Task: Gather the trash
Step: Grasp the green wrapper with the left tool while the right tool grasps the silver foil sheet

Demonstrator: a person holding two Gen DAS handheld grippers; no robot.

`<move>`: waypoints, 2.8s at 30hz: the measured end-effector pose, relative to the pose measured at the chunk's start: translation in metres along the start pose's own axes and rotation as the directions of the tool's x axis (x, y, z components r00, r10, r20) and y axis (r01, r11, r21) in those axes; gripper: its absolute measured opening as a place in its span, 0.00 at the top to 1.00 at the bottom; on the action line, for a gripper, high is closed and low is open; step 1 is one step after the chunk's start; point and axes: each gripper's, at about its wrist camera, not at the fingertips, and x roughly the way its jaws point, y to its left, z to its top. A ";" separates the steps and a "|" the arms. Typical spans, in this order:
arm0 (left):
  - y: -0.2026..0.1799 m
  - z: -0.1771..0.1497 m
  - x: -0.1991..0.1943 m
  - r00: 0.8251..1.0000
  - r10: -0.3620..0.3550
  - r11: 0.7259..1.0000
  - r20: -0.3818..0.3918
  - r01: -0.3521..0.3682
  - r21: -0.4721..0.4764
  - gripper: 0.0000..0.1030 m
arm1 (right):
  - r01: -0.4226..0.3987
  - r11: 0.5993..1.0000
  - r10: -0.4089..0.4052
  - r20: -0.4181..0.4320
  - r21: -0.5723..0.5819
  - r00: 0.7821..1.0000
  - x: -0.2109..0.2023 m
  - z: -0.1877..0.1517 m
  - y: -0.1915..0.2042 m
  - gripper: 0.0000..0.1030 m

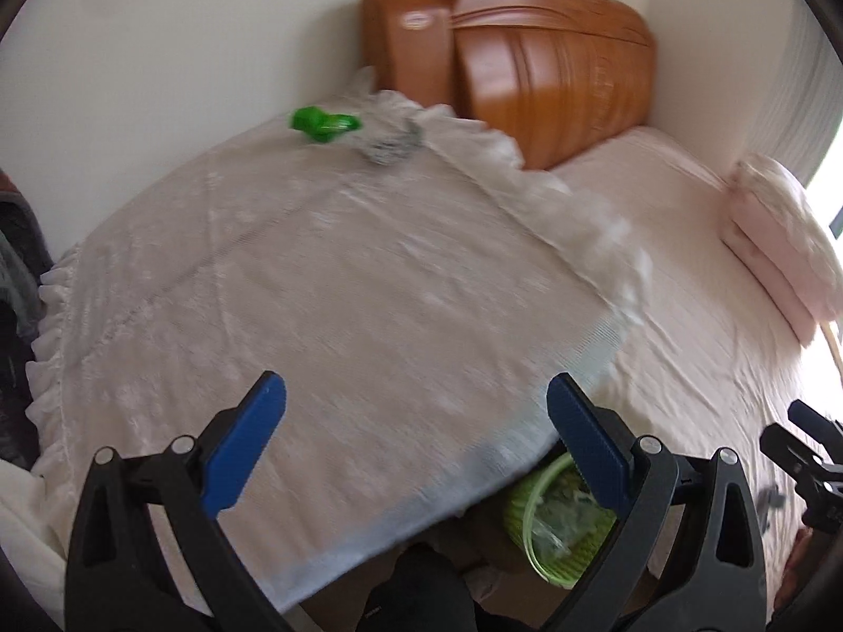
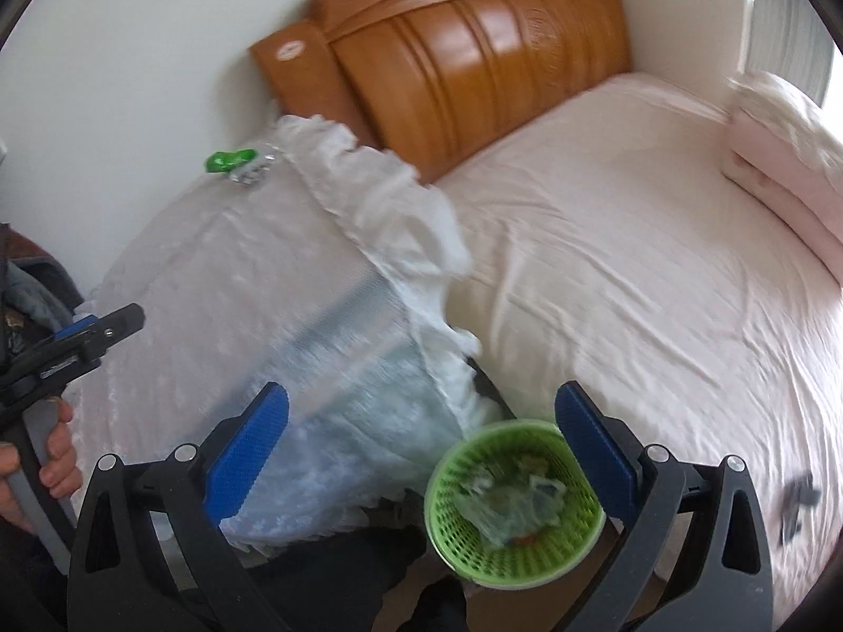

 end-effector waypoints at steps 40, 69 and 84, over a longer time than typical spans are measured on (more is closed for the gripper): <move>0.180 0.191 0.167 0.999 0.036 0.978 -0.037 -0.043 -0.204 0.08 | 0.026 0.959 -0.054 -0.092 -0.283 0.994 0.313 0.221 0.234 0.28; 0.125 0.272 0.271 0.995 0.032 0.980 -0.098 -0.051 -0.191 0.08 | -0.056 0.989 0.052 -0.034 -0.138 0.998 0.207 0.200 0.177 0.32; 0.122 0.270 0.313 0.997 0.018 0.997 -0.077 -0.024 -0.079 0.31 | -0.037 0.997 0.036 -0.014 -0.065 0.999 0.179 0.181 0.145 0.32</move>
